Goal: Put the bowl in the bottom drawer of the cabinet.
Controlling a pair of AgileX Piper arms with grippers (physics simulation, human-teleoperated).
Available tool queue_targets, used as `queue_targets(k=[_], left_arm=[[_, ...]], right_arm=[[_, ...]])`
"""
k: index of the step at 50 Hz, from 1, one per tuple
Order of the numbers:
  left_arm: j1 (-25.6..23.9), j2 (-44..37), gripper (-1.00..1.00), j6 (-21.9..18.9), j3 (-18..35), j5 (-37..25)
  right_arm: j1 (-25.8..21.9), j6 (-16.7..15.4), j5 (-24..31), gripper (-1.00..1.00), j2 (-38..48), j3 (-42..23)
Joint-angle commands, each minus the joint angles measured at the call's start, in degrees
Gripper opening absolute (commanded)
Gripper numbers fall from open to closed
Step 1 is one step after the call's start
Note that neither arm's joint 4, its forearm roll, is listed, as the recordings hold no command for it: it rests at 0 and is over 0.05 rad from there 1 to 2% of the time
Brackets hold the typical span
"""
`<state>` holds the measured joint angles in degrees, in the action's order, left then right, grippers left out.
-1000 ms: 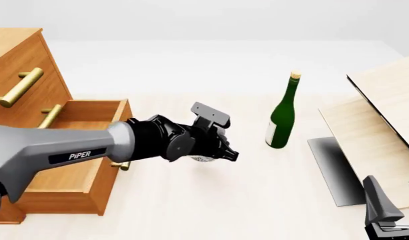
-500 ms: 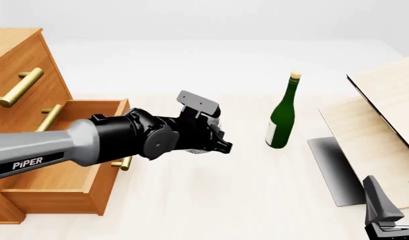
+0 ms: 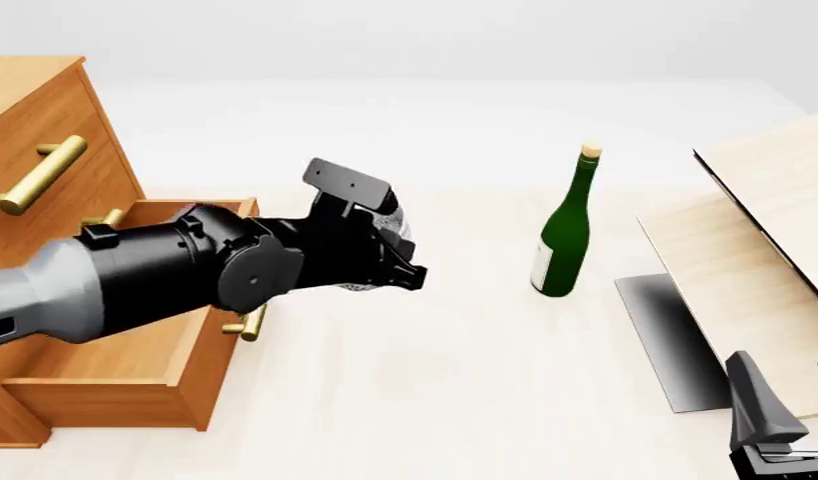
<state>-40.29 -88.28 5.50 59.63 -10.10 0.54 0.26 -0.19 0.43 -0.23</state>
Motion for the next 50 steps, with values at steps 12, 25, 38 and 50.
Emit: queue_targets(k=[12, 25, 38, 50], left_arm=[[4.25, 8.92, -1.0, -2.31, -3.92, -1.46], [7.46, 13.51, -1.0, -3.5, -5.7, -2.86], [10.21, 18.81, -1.0, -4.18, -8.44, -4.42], [12.96, 24.13, -1.0, -2.86, -12.22, -5.04]], right_arm=[[0.0, 0.0, 0.0, 1.0, 0.01, 0.0], [0.0, -0.02, 0.0, 1.0, 0.0, 0.0], [0.01, 0.0, 0.0, 1.0, 0.0, 0.0], [0.0, -0.01, 0.0, 1.0, 0.0, 0.0]])
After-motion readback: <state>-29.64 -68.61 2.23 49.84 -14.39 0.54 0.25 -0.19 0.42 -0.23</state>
